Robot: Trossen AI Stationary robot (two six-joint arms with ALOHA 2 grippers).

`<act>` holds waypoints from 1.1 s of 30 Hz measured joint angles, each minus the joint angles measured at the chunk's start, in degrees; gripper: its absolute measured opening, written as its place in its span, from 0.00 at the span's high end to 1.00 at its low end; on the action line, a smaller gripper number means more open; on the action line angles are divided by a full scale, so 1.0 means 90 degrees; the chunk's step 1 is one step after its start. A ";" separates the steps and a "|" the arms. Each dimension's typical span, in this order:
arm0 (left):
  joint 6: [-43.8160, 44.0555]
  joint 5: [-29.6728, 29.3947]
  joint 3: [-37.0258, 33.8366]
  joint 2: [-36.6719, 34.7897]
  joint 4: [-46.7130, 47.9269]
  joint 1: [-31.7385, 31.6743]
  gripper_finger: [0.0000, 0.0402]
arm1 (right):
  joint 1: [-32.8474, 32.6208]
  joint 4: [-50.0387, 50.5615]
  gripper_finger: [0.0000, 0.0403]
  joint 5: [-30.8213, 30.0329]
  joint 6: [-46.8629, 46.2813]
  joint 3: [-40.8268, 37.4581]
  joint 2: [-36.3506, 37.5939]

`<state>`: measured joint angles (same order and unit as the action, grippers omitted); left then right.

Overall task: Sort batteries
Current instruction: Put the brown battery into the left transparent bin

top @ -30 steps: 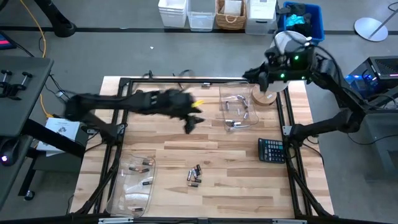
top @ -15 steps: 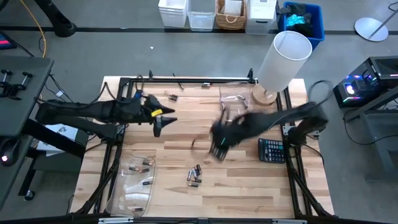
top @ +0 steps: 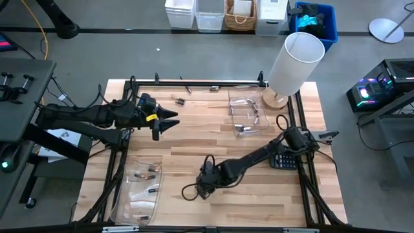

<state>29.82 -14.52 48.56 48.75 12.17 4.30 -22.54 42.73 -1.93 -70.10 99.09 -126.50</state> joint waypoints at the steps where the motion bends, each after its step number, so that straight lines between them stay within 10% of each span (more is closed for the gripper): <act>1: 0.0004 0.0000 0.0000 -0.0002 -0.0007 0.0017 0.48 | 0.0013 0.0023 0.67 -0.0121 -0.0194 0.0000 -0.0023; 33: -0.0663 0.0000 0.0000 -0.0014 -0.0008 0.0036 0.48 | 0.0742 0.0572 0.67 -0.0155 -0.0379 0.0364 -0.0445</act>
<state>23.86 -14.52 48.56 48.62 12.10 4.62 -15.86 47.88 -3.33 -73.51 102.37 -130.51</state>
